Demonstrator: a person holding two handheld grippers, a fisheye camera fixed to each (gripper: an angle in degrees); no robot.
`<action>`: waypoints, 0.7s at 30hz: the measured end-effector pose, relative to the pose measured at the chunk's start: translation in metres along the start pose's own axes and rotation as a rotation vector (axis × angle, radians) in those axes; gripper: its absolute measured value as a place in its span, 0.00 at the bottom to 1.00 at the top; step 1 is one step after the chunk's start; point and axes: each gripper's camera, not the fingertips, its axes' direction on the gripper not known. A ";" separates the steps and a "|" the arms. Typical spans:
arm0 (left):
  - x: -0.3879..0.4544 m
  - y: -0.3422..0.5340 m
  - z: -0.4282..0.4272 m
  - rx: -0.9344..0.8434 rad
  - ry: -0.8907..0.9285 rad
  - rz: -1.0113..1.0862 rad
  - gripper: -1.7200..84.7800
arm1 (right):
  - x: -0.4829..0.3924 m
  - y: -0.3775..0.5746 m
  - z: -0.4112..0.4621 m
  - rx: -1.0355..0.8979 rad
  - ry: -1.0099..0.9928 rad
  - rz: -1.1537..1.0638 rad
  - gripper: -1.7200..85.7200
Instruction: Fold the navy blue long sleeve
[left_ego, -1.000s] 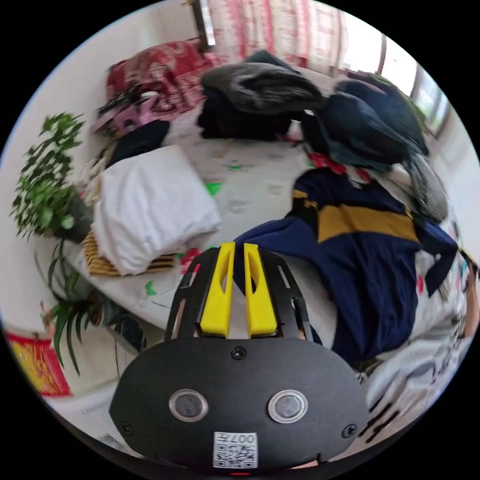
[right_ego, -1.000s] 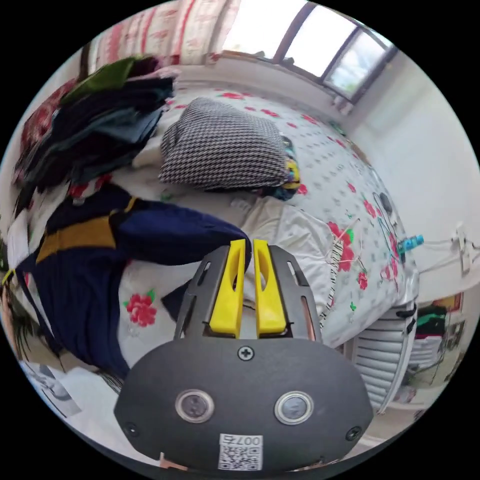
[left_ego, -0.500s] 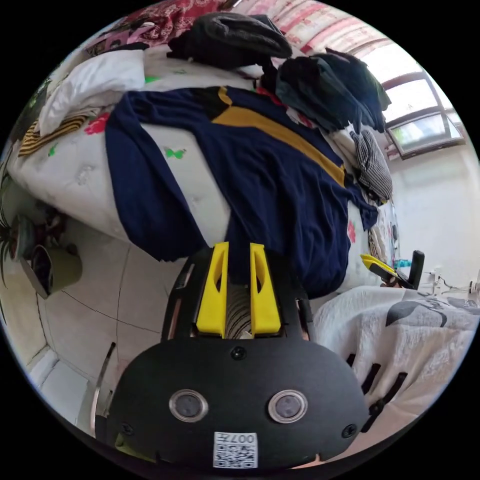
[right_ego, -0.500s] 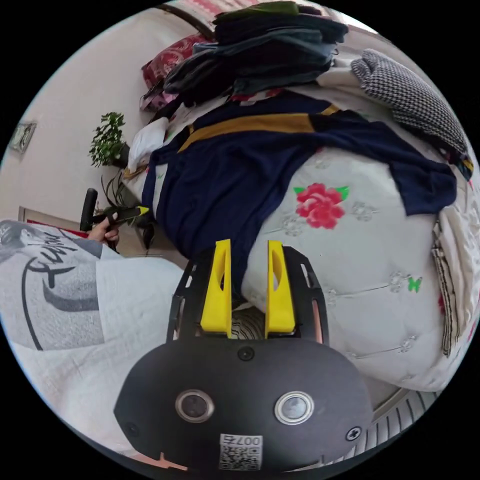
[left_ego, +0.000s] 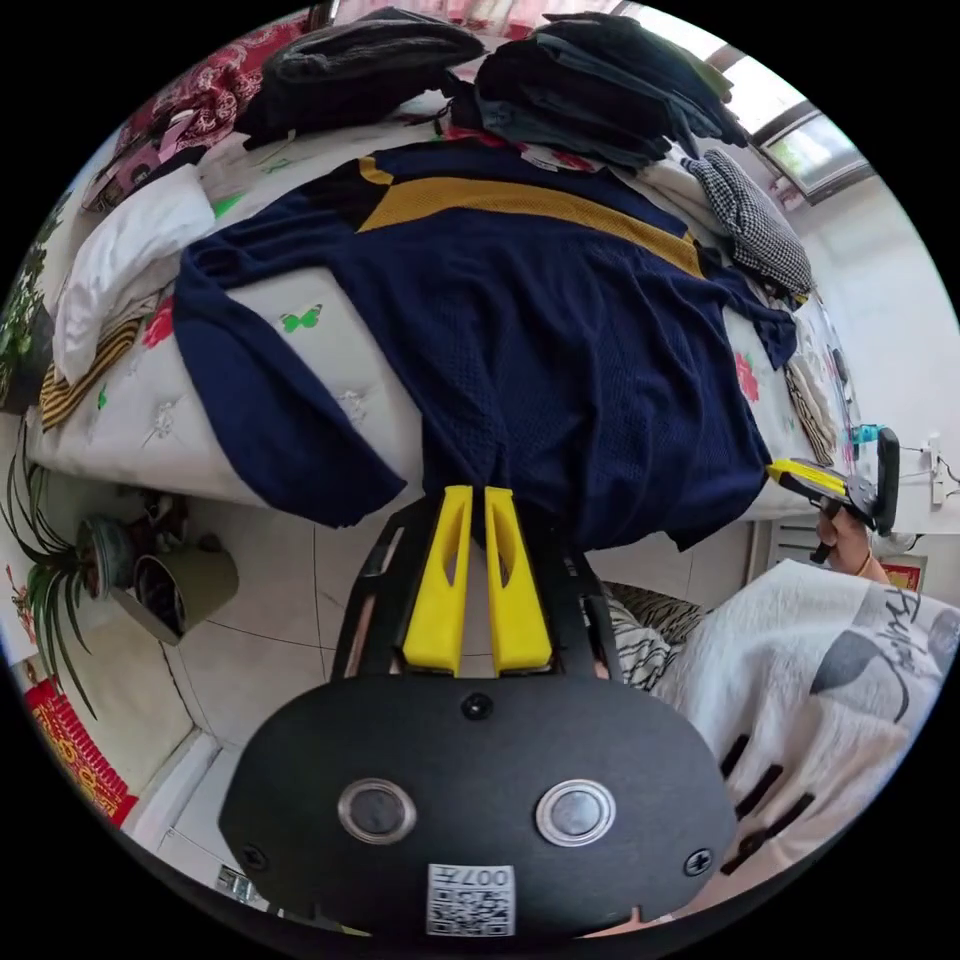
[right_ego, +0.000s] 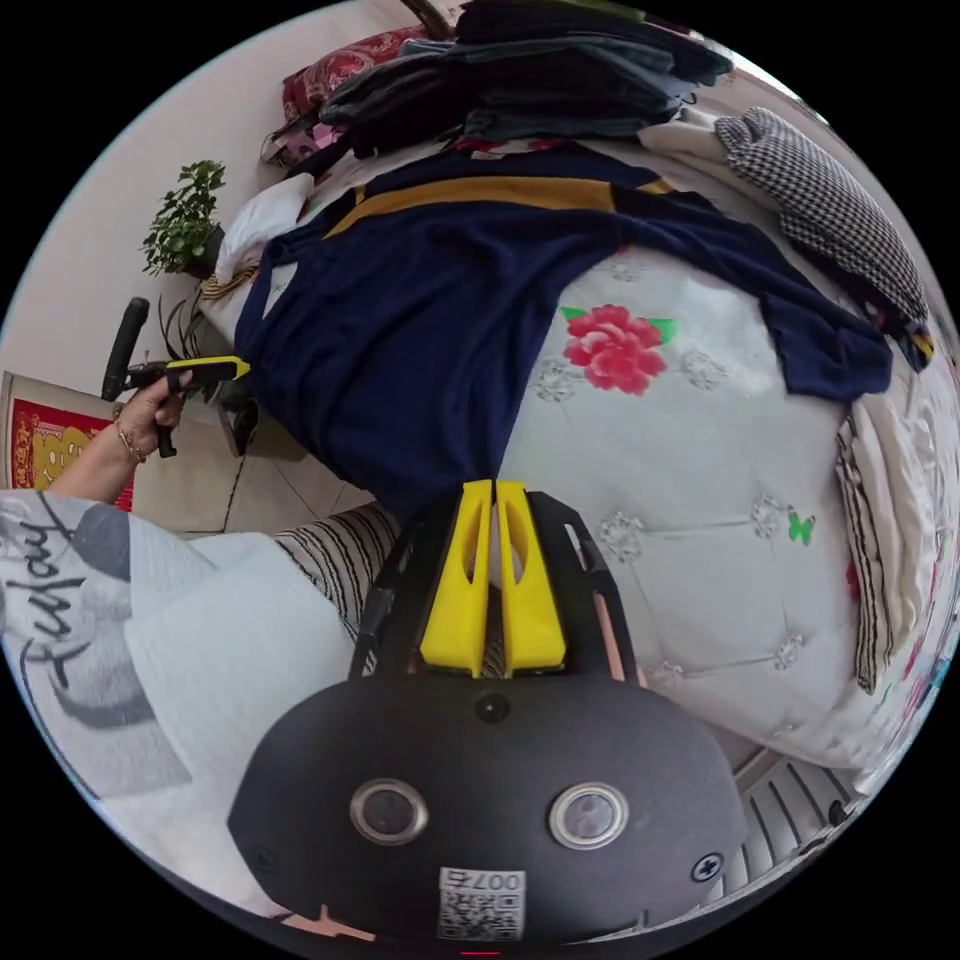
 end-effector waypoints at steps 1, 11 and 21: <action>-0.011 0.010 -0.008 0.013 0.015 -0.007 0.02 | 0.004 0.006 -0.006 0.011 -0.011 0.003 0.02; -0.078 0.069 -0.008 0.047 0.160 -0.208 0.01 | 0.026 0.059 -0.020 -0.013 -0.035 0.050 0.02; -0.098 0.087 -0.010 0.100 0.100 -0.331 0.02 | 0.068 0.024 -0.068 0.148 0.005 0.264 0.05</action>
